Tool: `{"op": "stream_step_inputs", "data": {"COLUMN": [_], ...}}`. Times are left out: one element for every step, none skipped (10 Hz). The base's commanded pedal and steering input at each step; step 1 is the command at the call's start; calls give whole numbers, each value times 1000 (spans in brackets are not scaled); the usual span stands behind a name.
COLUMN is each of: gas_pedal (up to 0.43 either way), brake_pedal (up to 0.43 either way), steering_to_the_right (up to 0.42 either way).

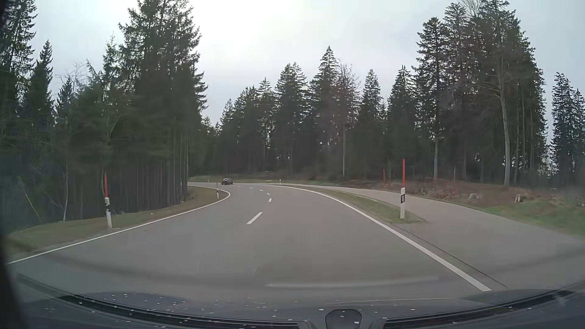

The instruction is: Follow the waypoints while adhering to traffic rules and regulations

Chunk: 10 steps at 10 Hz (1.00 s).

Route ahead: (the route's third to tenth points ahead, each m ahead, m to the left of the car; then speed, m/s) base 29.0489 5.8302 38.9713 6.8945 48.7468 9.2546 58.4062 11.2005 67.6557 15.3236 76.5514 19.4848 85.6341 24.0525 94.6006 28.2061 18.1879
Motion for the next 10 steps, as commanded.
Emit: {"op": "stream_step_inputs", "data": {"gas_pedal": [0, 0, 0, 0, 0, 0, 0, 8, 8, 8], "brake_pedal": [0, 0, 0, 0, 0, 0, 0, 0, 0, 0], "steering_to_the_right": [-18, -18, -18, -18, -18, -18, -18, -18, -19, -21]}}
